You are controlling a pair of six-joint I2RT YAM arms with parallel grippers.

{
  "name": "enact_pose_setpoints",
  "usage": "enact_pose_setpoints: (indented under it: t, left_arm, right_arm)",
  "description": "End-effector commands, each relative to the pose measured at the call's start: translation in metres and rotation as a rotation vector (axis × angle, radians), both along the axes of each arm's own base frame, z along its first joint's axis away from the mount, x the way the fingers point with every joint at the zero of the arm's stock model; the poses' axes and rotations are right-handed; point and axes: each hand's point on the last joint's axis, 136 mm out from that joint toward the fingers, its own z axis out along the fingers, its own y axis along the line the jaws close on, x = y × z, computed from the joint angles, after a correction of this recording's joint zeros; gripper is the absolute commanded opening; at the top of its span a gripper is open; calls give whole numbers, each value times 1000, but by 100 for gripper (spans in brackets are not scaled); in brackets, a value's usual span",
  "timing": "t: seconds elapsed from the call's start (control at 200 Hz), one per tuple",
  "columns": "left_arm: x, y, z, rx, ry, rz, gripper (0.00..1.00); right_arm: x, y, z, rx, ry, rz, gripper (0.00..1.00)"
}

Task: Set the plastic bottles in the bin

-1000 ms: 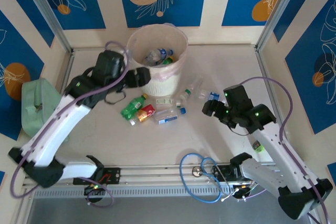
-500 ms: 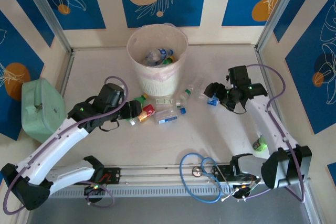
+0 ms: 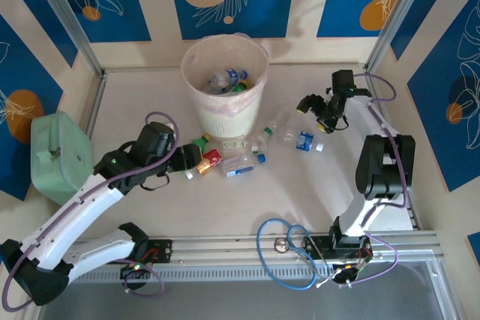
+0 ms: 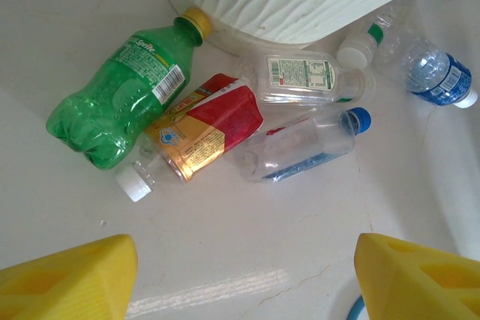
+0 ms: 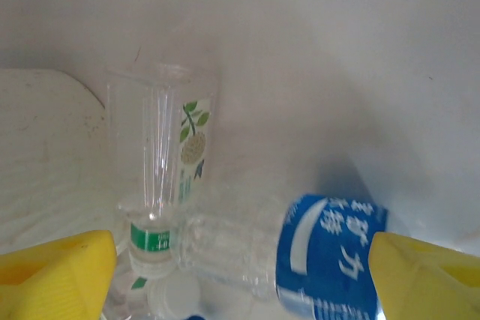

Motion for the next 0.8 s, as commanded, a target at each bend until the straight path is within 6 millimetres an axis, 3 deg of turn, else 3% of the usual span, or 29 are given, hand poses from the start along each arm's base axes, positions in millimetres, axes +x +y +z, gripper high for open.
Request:
enact_pose_setpoints:
  t: [0.0,0.17,0.53,0.79]
  left_arm:
    - [-3,-2,-1,-24,9,2,76]
    - [-2,-4,-5,-25,20,6,76]
    - [4,-9,-10,-21,32,5,76]
    - [2,-7,-15,-13,38,5,77]
  right_arm:
    - [7,14,-11,45,1,73,89]
    - [-8,22,-42,61,69,92,91]
    - [-58,55,-31,108,31,143,93]
    - [-92,73,-50,29,79,201,94]
